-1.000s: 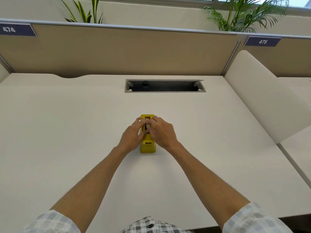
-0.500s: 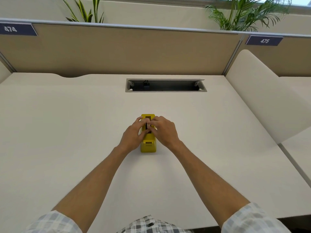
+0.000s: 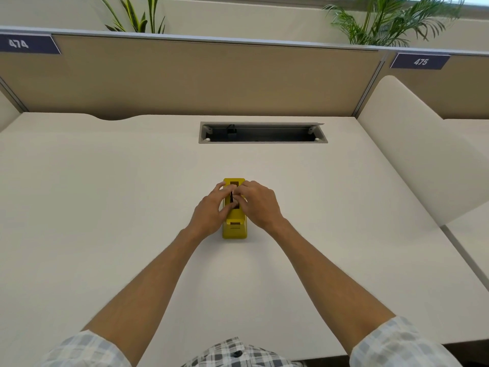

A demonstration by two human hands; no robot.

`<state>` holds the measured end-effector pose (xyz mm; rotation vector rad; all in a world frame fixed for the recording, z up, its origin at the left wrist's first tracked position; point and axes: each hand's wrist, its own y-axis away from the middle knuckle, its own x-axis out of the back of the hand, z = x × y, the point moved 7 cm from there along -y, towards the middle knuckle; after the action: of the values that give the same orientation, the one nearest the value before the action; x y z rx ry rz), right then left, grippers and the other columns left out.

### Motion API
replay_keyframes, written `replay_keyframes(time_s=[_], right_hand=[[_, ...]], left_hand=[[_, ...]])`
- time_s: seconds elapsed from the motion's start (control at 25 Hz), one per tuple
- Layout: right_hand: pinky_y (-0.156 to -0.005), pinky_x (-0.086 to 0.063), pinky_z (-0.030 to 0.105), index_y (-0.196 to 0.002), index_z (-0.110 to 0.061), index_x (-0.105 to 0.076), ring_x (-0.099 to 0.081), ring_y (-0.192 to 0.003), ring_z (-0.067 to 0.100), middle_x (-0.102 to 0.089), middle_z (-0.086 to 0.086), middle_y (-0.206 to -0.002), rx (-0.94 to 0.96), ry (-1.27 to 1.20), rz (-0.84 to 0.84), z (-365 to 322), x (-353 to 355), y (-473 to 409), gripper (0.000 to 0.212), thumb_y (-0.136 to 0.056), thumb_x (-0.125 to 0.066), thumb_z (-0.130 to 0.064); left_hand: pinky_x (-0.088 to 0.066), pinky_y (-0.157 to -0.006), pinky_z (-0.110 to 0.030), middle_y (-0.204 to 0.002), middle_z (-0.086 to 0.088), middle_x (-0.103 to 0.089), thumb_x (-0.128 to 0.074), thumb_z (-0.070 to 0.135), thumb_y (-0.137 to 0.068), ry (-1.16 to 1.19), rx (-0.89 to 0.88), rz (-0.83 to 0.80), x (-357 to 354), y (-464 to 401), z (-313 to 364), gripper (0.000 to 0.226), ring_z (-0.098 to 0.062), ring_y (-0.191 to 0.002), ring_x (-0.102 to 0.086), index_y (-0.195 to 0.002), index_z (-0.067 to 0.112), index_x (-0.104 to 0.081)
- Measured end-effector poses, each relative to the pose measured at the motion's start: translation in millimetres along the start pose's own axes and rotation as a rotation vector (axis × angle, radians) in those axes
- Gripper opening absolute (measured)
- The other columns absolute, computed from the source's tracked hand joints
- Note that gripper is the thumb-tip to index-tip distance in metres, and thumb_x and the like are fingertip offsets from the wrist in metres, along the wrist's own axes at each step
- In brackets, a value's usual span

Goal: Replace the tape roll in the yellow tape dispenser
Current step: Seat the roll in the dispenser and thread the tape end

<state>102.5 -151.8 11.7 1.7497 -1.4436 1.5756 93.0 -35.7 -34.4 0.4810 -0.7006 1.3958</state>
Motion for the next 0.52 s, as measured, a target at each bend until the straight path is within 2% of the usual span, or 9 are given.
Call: replay_keyframes(time_s=[0.28,0.52], right_hand=[[-0.055,-0.048,0.032,-0.104,-0.019,-0.068,-0.062,-0.082,0.019,-0.067,0.0,-0.094,0.001,-0.041,0.069,-3.2,3.9,6.9,0.015,-0.095,-0.057,-0.022],[-0.057,-0.048,0.033,-0.092,-0.015,-0.074,-0.064,-0.087,0.022,-0.07,0.001,-0.095,0.017,-0.015,0.049,0.8,0.9,8.5,0.011,-0.091,-0.063,-0.019]], left_hand=[[-0.052,-0.092,-0.045,-0.151,0.006,-0.038,-0.052,0.027,-0.097,-0.001,-0.016,0.02,-0.9,0.5,-0.9,0.042,-0.027,-0.114,-0.058,-0.138,0.033,-0.045],[-0.05,-0.093,-0.045,-0.152,0.005,-0.037,-0.051,0.03,-0.097,-0.013,-0.014,0.021,-1.8,0.0,-4.0,0.043,-0.027,-0.117,-0.057,-0.14,0.03,-0.045]])
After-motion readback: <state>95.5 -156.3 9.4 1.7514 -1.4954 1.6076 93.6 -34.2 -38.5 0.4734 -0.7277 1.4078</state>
